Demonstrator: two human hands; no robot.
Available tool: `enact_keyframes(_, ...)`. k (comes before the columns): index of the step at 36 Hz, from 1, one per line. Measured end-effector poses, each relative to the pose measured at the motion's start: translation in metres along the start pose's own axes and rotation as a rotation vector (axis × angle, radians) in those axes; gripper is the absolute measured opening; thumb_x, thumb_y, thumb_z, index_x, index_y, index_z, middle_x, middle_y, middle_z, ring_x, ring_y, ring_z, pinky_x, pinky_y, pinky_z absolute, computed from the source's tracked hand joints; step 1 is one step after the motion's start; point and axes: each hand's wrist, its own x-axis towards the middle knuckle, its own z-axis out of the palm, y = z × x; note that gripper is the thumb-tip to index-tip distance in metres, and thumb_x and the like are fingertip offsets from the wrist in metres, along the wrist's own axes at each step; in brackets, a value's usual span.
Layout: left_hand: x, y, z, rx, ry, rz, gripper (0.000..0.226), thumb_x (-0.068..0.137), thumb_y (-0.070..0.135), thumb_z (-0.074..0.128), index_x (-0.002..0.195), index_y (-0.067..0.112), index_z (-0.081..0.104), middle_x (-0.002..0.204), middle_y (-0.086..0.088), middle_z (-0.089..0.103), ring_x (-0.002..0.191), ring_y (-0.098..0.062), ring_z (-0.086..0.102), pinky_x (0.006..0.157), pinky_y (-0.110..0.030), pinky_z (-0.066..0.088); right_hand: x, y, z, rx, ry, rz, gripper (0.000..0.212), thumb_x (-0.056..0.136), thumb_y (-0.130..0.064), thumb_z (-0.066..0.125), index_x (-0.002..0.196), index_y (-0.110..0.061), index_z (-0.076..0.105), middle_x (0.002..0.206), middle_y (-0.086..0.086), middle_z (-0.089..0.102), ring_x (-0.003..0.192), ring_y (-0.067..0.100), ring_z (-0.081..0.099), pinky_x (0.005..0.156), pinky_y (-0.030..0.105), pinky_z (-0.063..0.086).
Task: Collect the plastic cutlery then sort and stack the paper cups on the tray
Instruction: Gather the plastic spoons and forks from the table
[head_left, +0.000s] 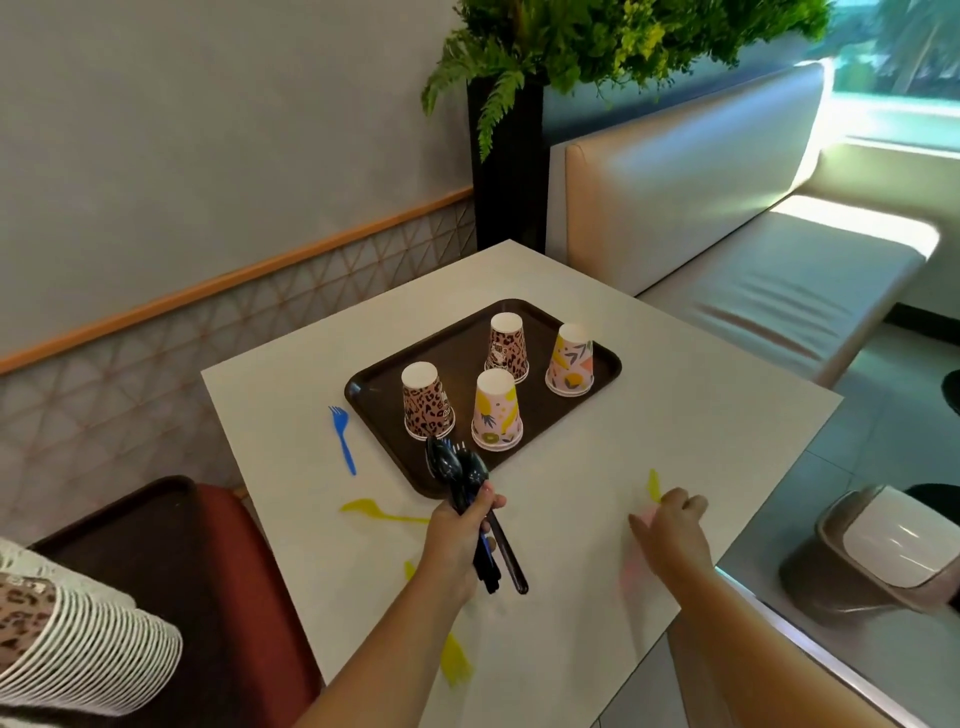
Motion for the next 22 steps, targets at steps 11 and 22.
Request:
enact_keyframes(11,-0.001,0.004,-0.009,-0.029,-0.14,-0.018,0.021,0.09,0.021,0.058,0.074,0.007,0.059,0.056,0.007,0.06,0.047,-0.006,0.039,0.055,-0.024,0.035,0.007,-0.011,0.009,-0.017,-0.108,-0.105,0.039,0.09,-0.005,0.043,0.127,-0.007,0.034,0.118,0.023,0.055,0.109,0.038,0.052,0.082,0.039,0.044)
enact_keyframes(22,-0.003,0.0,-0.027,-0.027,-0.017,-0.06,0.017,0.089,0.019,0.06,0.079,0.006,0.061,0.073,-0.001,0.065,0.046,-0.008,0.039,0.046,-0.021,0.037,-0.027,-0.089,0.023,0.302,-0.428,-0.395,0.025,0.096,-0.007,0.033,0.106,-0.011,0.055,0.081,0.004,0.055,0.074,0.02,0.052,0.066,0.027,0.041)
